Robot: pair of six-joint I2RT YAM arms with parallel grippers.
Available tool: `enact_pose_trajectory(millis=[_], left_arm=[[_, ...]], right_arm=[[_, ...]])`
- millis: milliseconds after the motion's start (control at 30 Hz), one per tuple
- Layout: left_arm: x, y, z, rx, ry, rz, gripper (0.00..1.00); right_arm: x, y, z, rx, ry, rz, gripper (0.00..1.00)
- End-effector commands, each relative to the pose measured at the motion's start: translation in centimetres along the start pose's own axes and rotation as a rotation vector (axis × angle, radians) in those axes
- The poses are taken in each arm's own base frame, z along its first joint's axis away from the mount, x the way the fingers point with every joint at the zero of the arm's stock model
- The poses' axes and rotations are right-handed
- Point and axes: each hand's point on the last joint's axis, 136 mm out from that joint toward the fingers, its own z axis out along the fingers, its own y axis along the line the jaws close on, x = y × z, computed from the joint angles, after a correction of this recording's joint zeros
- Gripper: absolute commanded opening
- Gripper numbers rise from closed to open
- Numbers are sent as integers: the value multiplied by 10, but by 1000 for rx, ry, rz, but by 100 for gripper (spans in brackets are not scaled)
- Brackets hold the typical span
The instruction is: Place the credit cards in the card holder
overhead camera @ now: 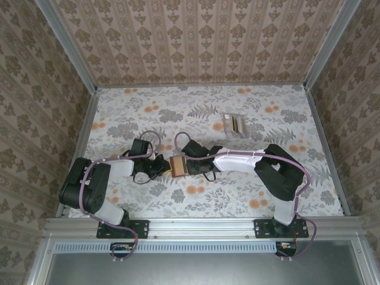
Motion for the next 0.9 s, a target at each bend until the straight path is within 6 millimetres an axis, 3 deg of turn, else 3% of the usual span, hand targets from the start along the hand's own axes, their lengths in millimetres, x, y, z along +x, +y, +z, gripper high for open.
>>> enact_pose_trajectory(millis=[0, 233, 433, 867], left_arm=[[9, 13, 10, -53, 33, -28, 0], [10, 12, 9, -52, 34, -26, 0], [9, 10, 9, -46, 35, -22, 0], [7, 5, 9, -34, 40, -18, 0]], right_arm=[[5, 12, 5, -49, 37, -3, 39], [-8, 24, -11, -122, -17, -4, 38], [-19, 32, -18, -222, -60, 25, 45], [-24, 37, -4, -403, -49, 149, 47]])
